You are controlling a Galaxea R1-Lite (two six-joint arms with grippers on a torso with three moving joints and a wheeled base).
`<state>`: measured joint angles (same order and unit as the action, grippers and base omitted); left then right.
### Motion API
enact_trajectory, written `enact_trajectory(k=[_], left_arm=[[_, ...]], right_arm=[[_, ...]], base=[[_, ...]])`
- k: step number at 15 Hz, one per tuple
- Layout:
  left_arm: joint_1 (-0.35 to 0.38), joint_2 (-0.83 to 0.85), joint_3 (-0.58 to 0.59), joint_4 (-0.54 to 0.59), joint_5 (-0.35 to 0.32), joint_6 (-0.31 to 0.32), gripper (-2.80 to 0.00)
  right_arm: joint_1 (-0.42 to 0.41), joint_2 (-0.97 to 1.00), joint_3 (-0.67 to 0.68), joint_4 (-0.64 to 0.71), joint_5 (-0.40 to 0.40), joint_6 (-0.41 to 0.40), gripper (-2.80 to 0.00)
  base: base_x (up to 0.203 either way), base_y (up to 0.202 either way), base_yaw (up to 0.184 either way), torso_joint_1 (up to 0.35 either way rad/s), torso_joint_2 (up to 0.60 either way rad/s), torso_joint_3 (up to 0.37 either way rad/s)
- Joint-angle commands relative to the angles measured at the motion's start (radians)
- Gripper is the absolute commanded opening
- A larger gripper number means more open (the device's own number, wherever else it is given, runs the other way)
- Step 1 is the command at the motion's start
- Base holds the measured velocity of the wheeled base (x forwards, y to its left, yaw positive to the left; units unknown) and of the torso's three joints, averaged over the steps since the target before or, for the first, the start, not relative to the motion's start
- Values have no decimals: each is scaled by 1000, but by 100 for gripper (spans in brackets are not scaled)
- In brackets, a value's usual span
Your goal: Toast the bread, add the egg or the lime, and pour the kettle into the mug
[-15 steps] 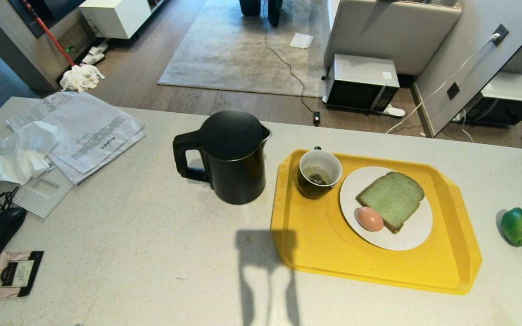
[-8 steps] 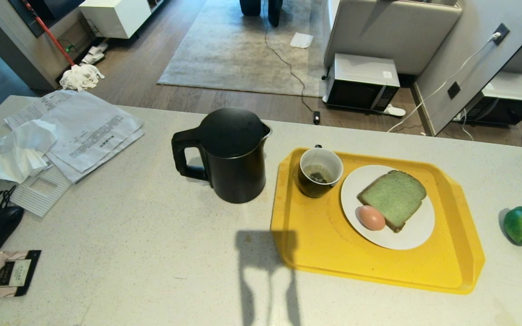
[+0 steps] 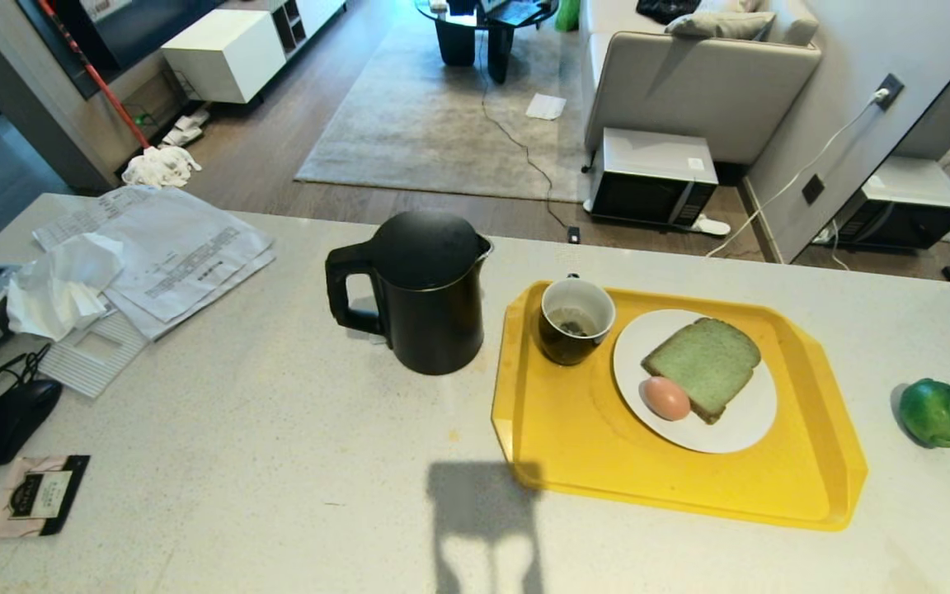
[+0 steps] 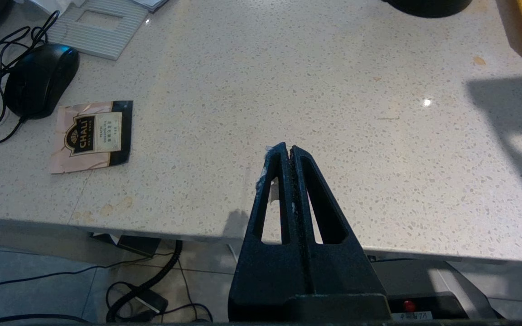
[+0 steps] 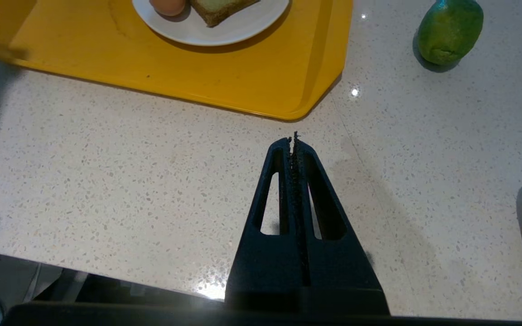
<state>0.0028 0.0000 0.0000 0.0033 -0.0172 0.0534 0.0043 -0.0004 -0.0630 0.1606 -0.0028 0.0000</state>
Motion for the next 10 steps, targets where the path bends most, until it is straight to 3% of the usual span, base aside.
enact_trajectory(k=[1,6,10], left_arm=[[0,2,0,0,0,1,-280],[0,2,0,0,0,3,-280],[0,2,0,0,0,3,-280]], right_arm=[[0,0,-1,0,0,0,-280],[0,0,0,0,0,0,-280],[0,0,0,0,0,0,-280]], base=[[0,0,0,-68,124,259],[0,0,0,-81,155,274],[0,0,0,-79,165,131]])
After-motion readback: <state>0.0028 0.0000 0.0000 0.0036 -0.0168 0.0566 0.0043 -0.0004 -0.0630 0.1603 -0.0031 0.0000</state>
